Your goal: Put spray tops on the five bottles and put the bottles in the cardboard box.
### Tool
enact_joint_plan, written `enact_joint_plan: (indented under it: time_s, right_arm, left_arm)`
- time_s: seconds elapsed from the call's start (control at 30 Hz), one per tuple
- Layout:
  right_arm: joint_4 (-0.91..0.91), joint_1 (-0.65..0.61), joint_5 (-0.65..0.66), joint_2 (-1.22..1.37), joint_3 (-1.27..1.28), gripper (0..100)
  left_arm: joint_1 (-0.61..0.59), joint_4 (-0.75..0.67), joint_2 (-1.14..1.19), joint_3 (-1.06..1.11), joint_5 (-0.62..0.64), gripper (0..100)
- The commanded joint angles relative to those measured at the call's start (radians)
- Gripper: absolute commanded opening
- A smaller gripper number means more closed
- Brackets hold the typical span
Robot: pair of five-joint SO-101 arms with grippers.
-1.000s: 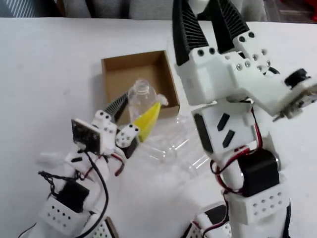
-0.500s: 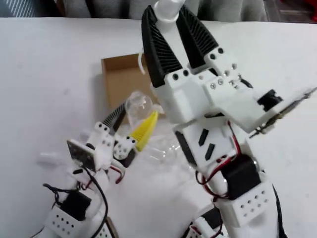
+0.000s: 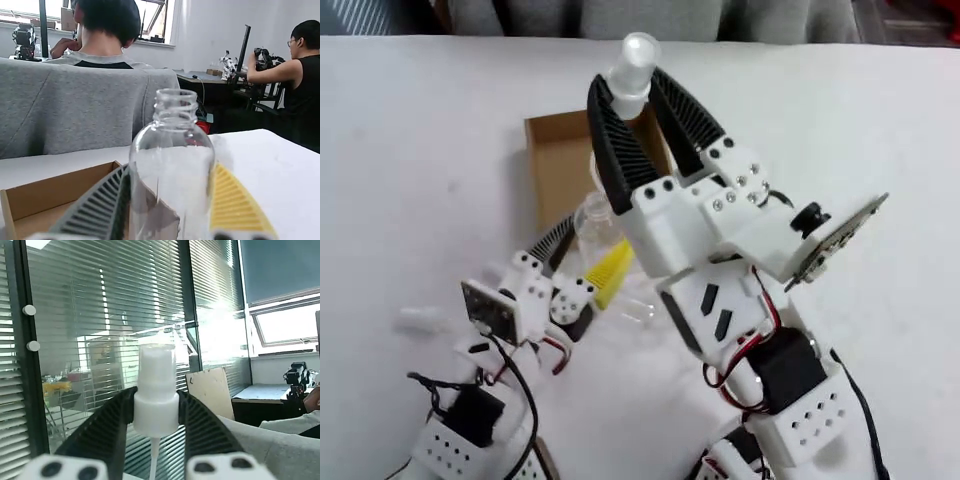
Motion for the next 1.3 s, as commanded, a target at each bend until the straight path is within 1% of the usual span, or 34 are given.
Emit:
enact_joint_plan:
  time_s: [0.0,0.23,0.4,0.53,0.63,0.77,0.87,0.93,1.0,1.13,1.27]
  right_arm:
    - [-0.022,-0.008,-0.008,-0.042,0.034,1.5]
    - [-0.025,-0.010,-0.011,-0.067,0.106,1.5]
    - [-0.107,-0.008,-0.006,-0.071,0.192,1.5]
    - [-0.097,-0.004,-0.006,-0.073,0.236,1.5]
    - [-0.028,-0.010,-0.005,-0.074,0.252,1.8]
    - [0.122,-0.019,0.009,-0.074,0.236,2.9]
    - [0.205,-0.050,0.075,-0.074,0.233,12.5]
    - [0.240,-0.073,0.083,-0.074,0.230,19.8]
    - [0.242,-0.079,0.083,-0.074,0.226,23.8]
    - [0.269,-0.070,0.080,-0.102,0.152,24.5]
    - [0.384,-0.051,0.080,-0.130,0.038,24.4]
  left_arm:
    - [0.021,0.014,-0.021,-0.011,-0.002,5]
    - [0.042,0.015,-0.021,-0.011,-0.002,5]
    - [0.041,0.015,-0.021,-0.011,-0.002,5]
    - [0.038,0.015,-0.021,-0.011,-0.002,5]
    - [0.033,0.015,-0.021,-0.011,-0.002,5]
    - [0.033,0.015,-0.021,-0.011,-0.002,5]
    - [0.031,0.015,-0.021,-0.011,-0.002,5]
    - [0.031,0.015,-0.021,-0.011,-0.002,5]
    - [0.031,0.015,-0.021,-0.011,-0.002,5]
    - [0.031,0.015,-0.021,-0.011,-0.002,5]
    - [0.031,0.015,-0.021,-0.009,-0.002,5]
